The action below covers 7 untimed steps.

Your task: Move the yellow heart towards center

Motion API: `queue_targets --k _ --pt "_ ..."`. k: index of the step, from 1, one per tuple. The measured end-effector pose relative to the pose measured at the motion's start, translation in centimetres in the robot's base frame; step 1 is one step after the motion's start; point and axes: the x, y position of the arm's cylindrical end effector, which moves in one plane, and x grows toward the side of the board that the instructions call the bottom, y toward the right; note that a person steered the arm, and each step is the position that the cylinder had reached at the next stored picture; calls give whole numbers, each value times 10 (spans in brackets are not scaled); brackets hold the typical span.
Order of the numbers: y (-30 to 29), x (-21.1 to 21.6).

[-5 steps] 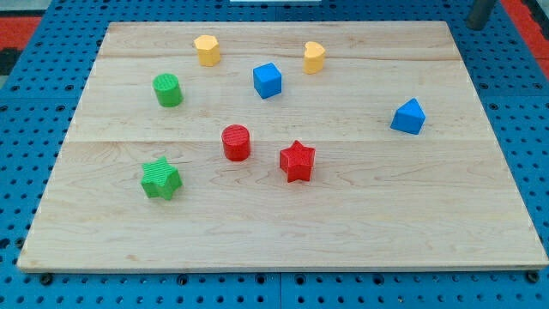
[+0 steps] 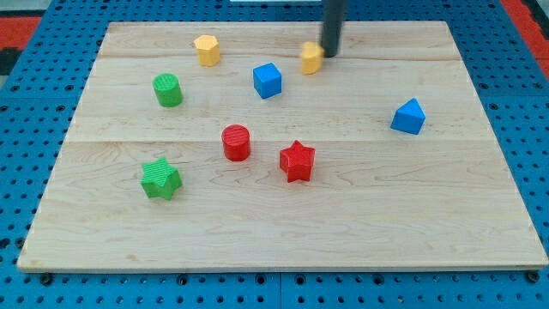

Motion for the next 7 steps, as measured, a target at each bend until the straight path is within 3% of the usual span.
queue_targets --k 2,4,6,7 --pt "-80 -11" --pt "-65 33" --pt "-5 57" --pt "-41 81"
